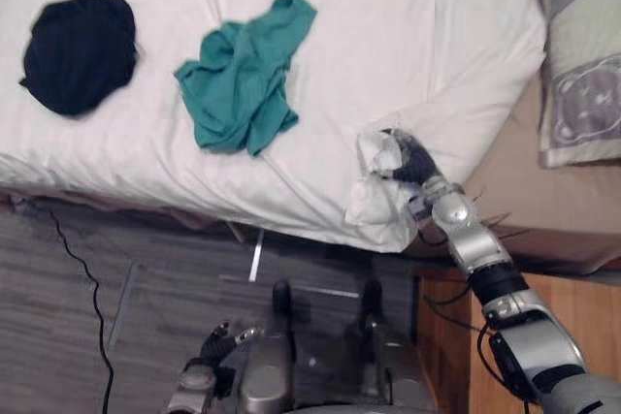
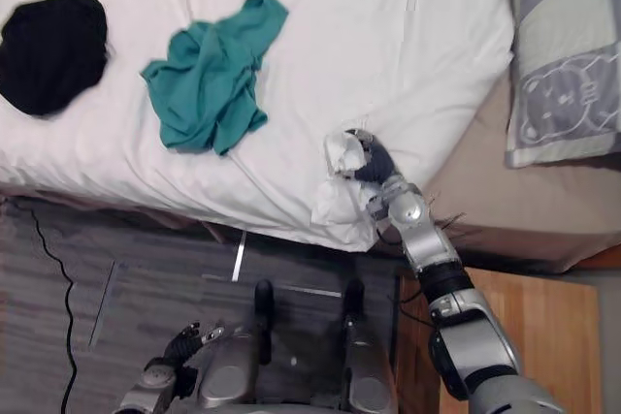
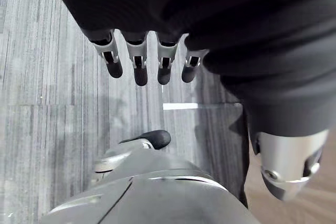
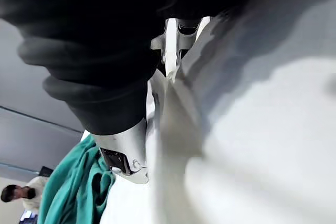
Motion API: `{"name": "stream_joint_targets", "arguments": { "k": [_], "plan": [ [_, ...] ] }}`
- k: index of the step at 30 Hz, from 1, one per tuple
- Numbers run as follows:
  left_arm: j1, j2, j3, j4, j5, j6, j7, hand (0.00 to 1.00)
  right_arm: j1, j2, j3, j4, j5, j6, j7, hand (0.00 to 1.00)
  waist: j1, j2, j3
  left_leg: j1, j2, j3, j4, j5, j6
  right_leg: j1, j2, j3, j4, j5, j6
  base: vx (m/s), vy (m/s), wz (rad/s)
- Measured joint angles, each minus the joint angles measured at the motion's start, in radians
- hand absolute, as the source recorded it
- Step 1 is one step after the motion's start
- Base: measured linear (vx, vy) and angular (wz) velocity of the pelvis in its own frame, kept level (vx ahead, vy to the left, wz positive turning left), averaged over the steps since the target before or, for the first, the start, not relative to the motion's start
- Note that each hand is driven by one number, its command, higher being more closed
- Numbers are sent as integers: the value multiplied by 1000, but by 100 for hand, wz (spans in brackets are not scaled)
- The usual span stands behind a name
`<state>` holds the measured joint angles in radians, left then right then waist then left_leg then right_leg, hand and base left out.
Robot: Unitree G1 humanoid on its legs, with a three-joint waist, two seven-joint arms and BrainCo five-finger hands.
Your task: Tidy the bed and pick cloth on bed and put in laundry
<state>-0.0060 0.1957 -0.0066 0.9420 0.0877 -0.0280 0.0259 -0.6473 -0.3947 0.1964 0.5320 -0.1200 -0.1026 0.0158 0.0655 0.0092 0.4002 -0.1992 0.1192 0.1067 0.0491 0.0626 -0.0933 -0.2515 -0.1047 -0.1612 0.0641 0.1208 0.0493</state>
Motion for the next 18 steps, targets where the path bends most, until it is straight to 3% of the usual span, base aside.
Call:
{"name": "stream_joint_targets", "arguments": {
  "k": [2,7,12,13,18],
  "plan": [
    [-16,-5,-13,-1,0,-13,0,0,-12,-25,-3,6,2,0,-15,100,-2,12,8,2,2,3,0,0,-1,0,2,0,-1,0,0,60,-6,-5],
    [-52,-8,-32,-12,0,-48,1,0,35,-23,-86,2,30,-5,-33,100,-26,13,9,10,-3,7,-7,0,0,11,-1,0,-14,0,2,43,24,1],
    [-39,-8,-30,-29,1,-48,-2,0,283,2,-198,-150,47,0,-37,100,-40,-1,0,104,-5,24,-42,-5,2,96,0,13,-36,-12,17,26,21,-6],
    [-15,-8,-30,-28,3,-47,-2,0,368,26,-228,-187,67,1,-37,0,-56,-14,-25,122,-7,39,-54,-7,4,107,1,28,-52,-12,21,32,18,-27],
    [70,-16,-23,-21,20,-33,0,0,699,136,-372,-225,139,21,-62,0,-109,-56,-155,199,-2,104,-87,-33,-2,153,15,73,-92,-10,26,78,5,-37]
  ]
}}
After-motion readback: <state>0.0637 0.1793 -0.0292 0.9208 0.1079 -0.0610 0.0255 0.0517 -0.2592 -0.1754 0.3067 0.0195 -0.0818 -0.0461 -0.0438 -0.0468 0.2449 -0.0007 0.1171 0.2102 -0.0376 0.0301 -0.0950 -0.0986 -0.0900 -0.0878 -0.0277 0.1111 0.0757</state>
